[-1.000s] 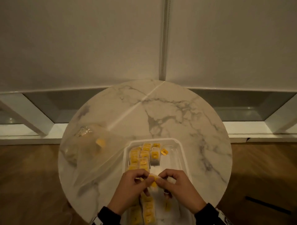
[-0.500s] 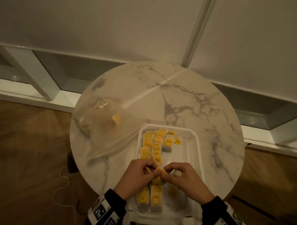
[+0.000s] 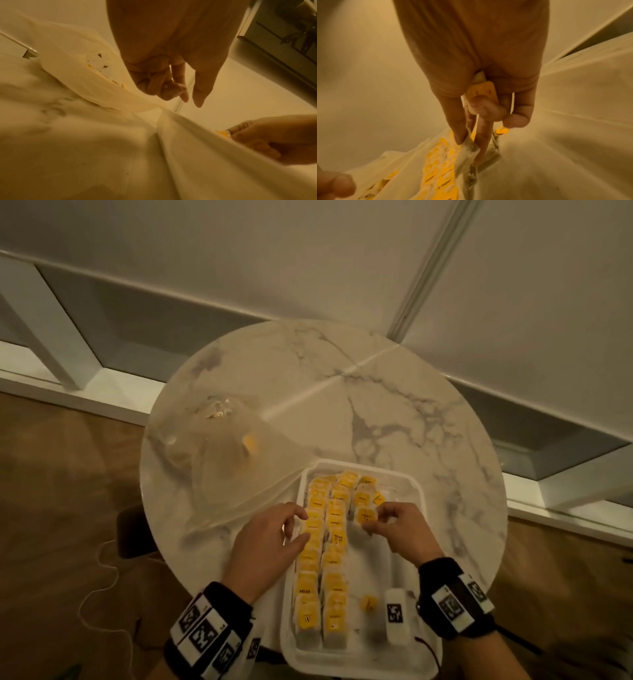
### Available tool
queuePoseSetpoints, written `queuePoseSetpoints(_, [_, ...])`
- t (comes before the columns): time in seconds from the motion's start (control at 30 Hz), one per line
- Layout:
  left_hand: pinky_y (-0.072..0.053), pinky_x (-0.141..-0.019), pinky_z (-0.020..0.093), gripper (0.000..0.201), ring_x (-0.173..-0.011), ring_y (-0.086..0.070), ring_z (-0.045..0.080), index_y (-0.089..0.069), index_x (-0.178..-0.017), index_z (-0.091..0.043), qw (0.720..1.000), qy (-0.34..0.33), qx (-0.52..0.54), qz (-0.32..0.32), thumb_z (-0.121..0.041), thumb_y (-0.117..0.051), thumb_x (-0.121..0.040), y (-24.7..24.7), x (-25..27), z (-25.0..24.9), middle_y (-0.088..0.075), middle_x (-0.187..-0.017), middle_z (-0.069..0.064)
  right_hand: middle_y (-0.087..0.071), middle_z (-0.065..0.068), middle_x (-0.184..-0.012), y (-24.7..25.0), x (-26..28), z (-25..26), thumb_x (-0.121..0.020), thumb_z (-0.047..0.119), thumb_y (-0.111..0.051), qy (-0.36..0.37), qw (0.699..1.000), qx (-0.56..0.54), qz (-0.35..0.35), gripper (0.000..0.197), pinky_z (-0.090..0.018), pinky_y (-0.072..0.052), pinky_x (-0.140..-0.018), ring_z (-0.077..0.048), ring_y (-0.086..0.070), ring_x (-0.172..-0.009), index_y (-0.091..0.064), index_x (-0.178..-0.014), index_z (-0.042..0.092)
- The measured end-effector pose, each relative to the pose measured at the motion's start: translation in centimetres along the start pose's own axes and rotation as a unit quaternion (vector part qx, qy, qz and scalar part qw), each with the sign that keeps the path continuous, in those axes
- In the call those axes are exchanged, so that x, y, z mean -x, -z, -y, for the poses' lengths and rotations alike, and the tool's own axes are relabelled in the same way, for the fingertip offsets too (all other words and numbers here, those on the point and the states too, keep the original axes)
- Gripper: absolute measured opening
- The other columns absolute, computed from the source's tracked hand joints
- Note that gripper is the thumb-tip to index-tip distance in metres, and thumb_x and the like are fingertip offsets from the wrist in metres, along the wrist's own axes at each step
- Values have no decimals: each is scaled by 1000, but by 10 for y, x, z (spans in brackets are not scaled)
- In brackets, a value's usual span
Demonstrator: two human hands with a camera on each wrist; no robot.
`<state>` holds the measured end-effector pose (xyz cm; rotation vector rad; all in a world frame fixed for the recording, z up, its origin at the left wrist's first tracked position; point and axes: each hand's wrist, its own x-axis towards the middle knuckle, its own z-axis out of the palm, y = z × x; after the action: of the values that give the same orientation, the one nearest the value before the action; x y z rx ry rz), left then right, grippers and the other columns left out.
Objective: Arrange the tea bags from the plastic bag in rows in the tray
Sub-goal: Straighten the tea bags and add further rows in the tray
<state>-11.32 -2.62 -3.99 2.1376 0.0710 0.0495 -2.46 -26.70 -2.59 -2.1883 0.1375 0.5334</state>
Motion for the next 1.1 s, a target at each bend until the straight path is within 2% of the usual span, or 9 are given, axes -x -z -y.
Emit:
queuePoseSetpoints(0.1, [-44,-60,28,33,-68,-51,8,-56,-99,-40,999,5,-20,27,-25,-77,-78,1,5,9,-48,-69,-12,-59,-8,-69,-8,-12,2,-76,9,-80,-16,1000,4,-26,16,-22,-38,-41,-5,-45,-40,-66,-70,2])
queuePoseSetpoints(0.33, [-38,-58,21,24,-71,-51,3,-55,-96,-42,997,9,-17,72,-34,-73,-82,-1,7,24,-51,-73,-12,-61,0,-62,-14,-29,-9,-71,18,-85,-43,994,80,-55,32,-26,-42,-59,-15,-56,-60,-57,-54,19])
queuePoseSetpoints(0.43, [-39,-59,22,23,-69,-51,3,-54,-98,-44,996,7,-17,86,-39,-70,-83,2,8,25,-53,-74,-11,-69,-1,-65,-17,-32,-14,-73,27,-85,-63,990,107,-64,25,-24,-44,-55,-13,-60,-57,-64,-64,15])
queuePoseSetpoints(0.6, [-42,-61,22,23,-71,-53,1,-53,-99,-44,994,8,-26,104,-43,-69,-83,6,6,26,-56,-75,-11,-68,1,-60,-23,-32,-10,-77,40,-80,-91,984,134,-71,31,-21,-42,-45,-10,-57,-47,-68,-71,11])
queuePoseSetpoints(0.67, [-42,-62,22,23,-72,-53,0,-52,-99,-44,994,7,-27,107,-43,-69,-84,7,6,25,-57,-76,-12,-67,1,-59,-23,-30,-8,-77,41,-80,-95,985,127,-75,34,-22,-42,-49,-12,-58,-50,-66,-72,11])
queuePoseSetpoints(0.73, [-43,-63,23,23,-72,-53,0,-52,-100,-45,994,4,-26,107,-43,-69,-84,8,7,25,-57,-76,-13,-66,-1,-59,-21,-25,-4,-79,42,-78,-89,988,95,-80,36,-26,-42,-54,-14,-57,-52,-63,-69,11])
queuePoseSetpoints(0.93, [-46,-62,28,20,-65,-51,4,-55,-101,-45,995,-14,14,96,-39,-68,-87,12,7,21,-55,-78,-17,-53,-8,-63,-11,15,19,-93,30,-66,-77,991,-107,-33,34,-23,-31,-43,-15,-38,-44,-61,-77,0])
queuePoseSetpoints(1.03, [-42,-60,25,13,-63,-52,7,-60,-95,-42,995,-26,35,95,-35,-69,-88,13,6,14,-57,-75,-15,-56,-12,-70,-17,38,22,-99,19,-55,-73,976,-205,7,29,-26,-31,-47,-20,-43,-53,-66,-85,-4])
queuePoseSetpoints(1.1, [-41,-59,22,8,-64,-53,7,-62,-94,-41,993,-33,44,103,-44,-64,-87,12,6,7,-59,-76,-14,-64,-15,-77,-23,51,22,-97,7,-44,-79,965,-248,30,29,-27,-36,-50,-24,-52,-58,-70,-91,-3])
